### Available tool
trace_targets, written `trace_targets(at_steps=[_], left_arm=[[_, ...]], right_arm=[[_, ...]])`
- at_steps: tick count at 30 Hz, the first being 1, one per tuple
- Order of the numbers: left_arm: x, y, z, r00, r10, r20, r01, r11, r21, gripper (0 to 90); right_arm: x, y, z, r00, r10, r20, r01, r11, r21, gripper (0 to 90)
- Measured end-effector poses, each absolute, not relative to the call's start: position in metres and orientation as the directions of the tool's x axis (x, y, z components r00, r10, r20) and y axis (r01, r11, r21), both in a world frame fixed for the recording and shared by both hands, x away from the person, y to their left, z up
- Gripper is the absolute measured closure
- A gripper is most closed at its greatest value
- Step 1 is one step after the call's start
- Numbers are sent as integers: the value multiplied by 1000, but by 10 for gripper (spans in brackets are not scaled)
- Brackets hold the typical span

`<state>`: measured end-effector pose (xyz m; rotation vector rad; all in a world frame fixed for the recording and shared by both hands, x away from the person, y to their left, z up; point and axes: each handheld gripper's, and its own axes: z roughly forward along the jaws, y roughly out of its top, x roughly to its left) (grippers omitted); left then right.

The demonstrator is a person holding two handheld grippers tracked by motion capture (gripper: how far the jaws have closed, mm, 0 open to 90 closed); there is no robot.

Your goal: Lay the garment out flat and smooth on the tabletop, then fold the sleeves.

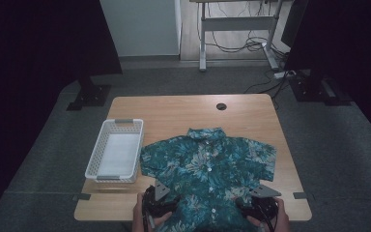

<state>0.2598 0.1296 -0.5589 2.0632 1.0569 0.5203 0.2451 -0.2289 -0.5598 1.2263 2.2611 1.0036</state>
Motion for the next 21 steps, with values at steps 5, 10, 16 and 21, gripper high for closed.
trace_targets(at_steps=[5, 10, 16, 21], left_arm=[[260, 130, -559, 582, 813, 19, 509, -383, 771, 376], [260, 130, -559, 592, 806, 20, 507, -391, 768, 340], [261, 128, -559, 600, 800, 17, 509, -399, 762, 293], [263, 129, -558, 614, 790, 7, 510, -403, 760, 276]], right_arm=[[245, -229, -560, -548, 837, 7, 565, 364, 740, 281], [246, -229, -560, -546, 838, 7, 568, 364, 738, 251], [247, -233, -558, -540, 841, 27, 566, 339, 751, 234], [247, -236, -554, -545, 837, 37, 556, 328, 764, 237]])
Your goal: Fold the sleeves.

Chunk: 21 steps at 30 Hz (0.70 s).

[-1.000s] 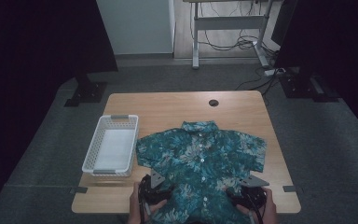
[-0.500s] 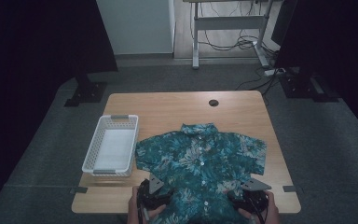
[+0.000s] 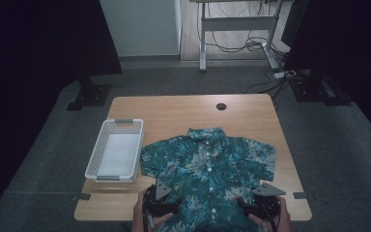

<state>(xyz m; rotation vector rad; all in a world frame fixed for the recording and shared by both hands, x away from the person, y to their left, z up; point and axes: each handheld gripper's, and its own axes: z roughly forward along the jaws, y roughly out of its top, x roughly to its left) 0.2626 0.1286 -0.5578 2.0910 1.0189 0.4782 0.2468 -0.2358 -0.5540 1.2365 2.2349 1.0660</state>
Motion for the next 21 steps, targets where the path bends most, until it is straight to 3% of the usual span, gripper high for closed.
trace_targets(at_steps=[21], left_arm=[[282, 141, -558, 596, 803, 19, 516, -401, 757, 280]], right_arm=[[269, -249, -547, -536, 842, 56, 547, 296, 783, 233]])
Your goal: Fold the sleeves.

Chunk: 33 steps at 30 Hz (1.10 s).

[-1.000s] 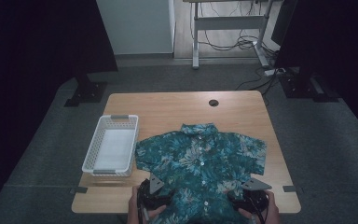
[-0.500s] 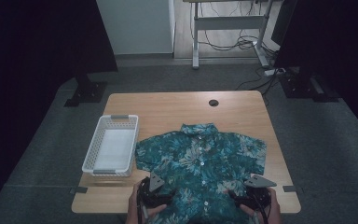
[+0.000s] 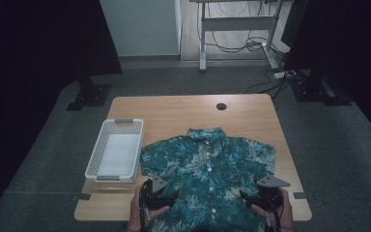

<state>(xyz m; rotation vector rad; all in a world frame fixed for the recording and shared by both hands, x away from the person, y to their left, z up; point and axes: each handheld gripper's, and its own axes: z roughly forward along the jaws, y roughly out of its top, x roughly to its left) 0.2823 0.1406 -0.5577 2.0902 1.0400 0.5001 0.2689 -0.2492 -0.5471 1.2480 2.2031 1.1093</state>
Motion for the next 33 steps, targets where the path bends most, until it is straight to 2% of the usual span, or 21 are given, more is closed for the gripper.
trace_targets(at_steps=[33], left_arm=[[284, 140, -558, 586, 810, 24, 522, -399, 754, 246]], right_arm=[[292, -289, -546, -476, 876, 80, 569, 238, 787, 258]])
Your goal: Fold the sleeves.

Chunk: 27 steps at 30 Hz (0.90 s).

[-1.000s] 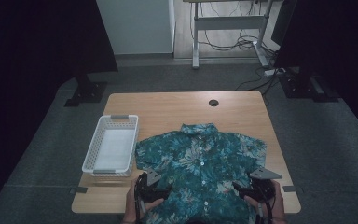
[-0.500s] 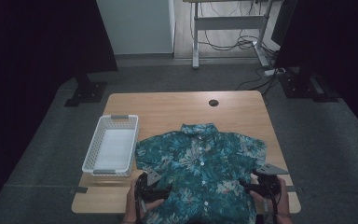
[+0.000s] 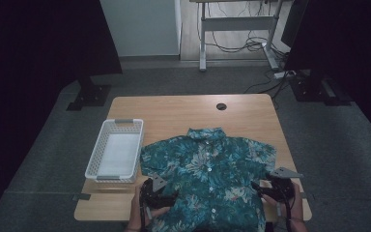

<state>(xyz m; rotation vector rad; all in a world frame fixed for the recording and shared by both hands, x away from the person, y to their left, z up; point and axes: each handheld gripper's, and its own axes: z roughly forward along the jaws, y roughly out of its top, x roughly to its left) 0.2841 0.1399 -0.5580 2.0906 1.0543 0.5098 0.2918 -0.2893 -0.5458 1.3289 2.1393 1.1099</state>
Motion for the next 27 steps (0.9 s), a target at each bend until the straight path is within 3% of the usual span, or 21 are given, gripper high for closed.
trace_targets(at_steps=[27], left_arm=[[286, 140, -558, 589, 808, 23, 522, -401, 753, 235]], right_arm=[[306, -299, -543, -462, 883, 82, 568, 224, 792, 260]])
